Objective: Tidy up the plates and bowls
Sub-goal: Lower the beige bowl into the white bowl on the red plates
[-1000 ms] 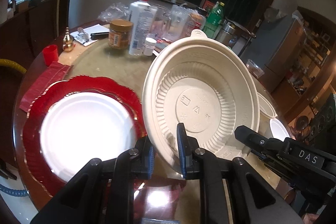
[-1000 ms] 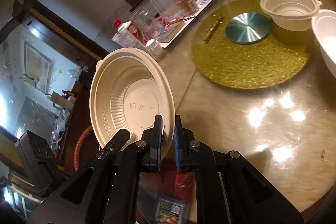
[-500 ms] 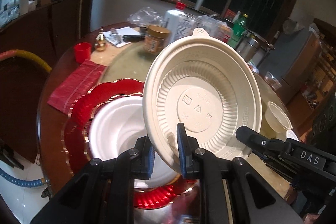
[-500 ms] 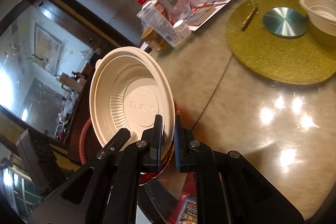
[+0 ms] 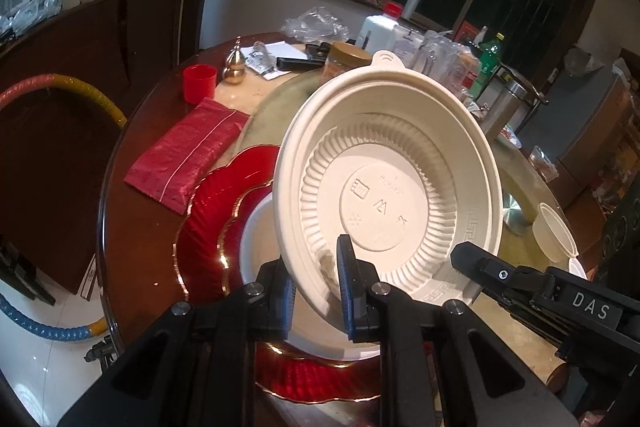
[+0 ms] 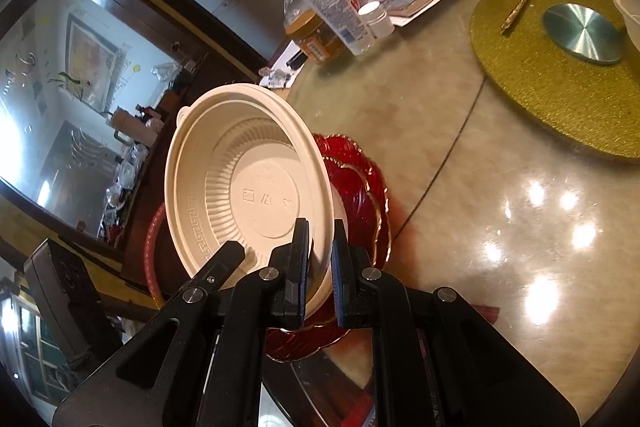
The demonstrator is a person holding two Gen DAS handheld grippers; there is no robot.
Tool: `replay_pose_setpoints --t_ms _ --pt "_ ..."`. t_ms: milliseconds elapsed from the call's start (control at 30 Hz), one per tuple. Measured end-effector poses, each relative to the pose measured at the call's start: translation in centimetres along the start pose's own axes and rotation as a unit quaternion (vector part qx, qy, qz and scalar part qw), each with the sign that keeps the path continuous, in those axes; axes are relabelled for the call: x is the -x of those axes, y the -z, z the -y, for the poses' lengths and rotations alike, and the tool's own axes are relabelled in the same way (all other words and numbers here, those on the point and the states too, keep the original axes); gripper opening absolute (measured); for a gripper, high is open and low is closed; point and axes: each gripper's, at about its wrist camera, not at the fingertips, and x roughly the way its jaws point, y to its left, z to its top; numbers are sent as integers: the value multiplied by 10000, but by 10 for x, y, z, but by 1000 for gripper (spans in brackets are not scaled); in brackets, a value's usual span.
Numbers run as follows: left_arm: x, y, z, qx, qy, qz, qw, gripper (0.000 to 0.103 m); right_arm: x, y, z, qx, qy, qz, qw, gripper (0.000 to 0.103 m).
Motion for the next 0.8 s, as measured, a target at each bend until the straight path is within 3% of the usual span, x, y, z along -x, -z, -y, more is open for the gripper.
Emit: replay_pose_setpoints --t_ms 800 --pt "-9 1 -18 101 -74 -150 9998 18 -23 3 -11 69 120 -300 9995 10"
